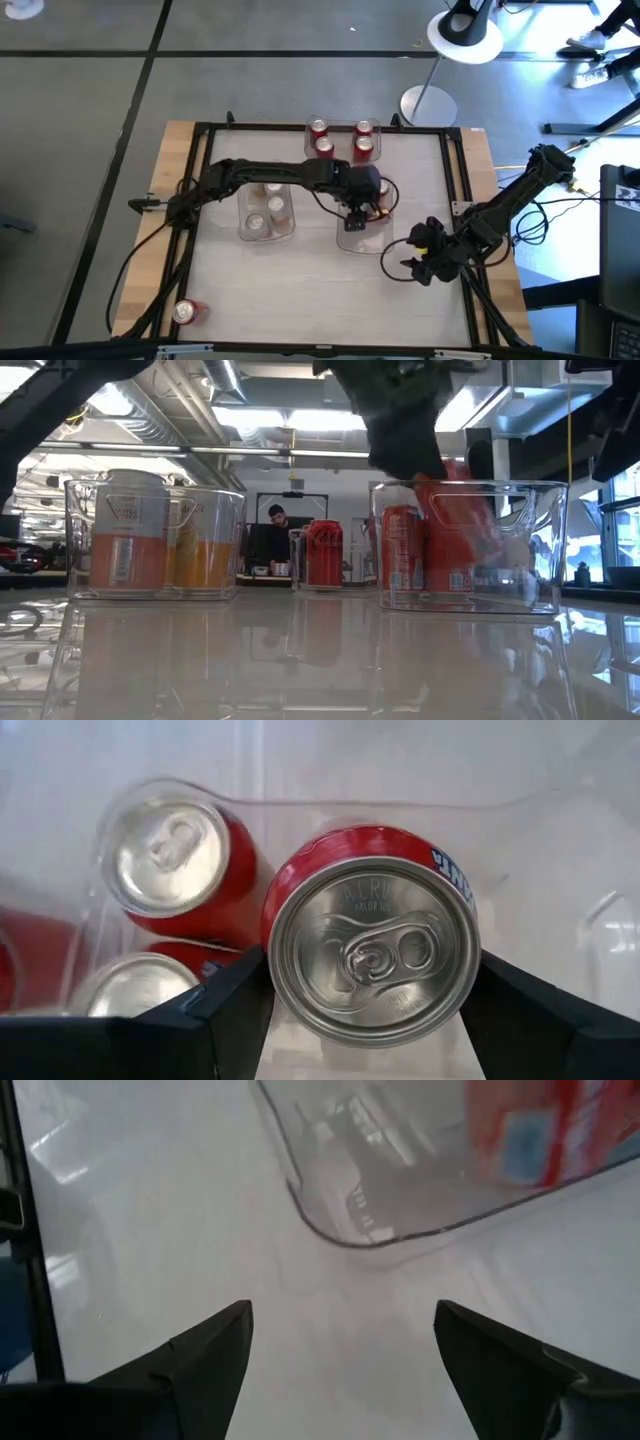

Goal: Sort soda cans
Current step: Put the top red soda can into the right transparent bin

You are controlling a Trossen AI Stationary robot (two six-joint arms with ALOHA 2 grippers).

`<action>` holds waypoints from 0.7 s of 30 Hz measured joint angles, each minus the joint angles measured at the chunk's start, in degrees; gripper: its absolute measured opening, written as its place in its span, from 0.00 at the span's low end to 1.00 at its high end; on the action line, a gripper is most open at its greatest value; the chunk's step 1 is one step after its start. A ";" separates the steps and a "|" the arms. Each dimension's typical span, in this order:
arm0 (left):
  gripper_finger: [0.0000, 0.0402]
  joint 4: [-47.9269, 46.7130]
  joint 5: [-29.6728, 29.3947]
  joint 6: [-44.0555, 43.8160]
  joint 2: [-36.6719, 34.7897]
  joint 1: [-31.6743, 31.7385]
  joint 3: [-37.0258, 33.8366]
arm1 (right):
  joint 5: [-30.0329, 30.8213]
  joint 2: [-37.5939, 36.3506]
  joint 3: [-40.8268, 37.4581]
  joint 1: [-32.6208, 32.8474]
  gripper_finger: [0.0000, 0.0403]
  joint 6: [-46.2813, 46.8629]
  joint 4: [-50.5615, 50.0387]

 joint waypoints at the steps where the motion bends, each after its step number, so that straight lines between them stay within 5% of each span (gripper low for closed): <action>1: 0.66 -0.13 -0.07 0.21 0.71 0.00 0.00 | 0.58 0.00 0.00 0.00 0.77 -0.01 0.11; 10: 0.66 3.28 -0.24 1.88 3.58 0.10 -0.07 | 1.79 0.59 -0.02 -0.03 0.77 0.12 0.24; 21: 0.83 9.01 -0.81 3.07 4.34 -0.07 -0.24 | 3.46 1.62 -0.02 -0.04 0.77 0.12 0.49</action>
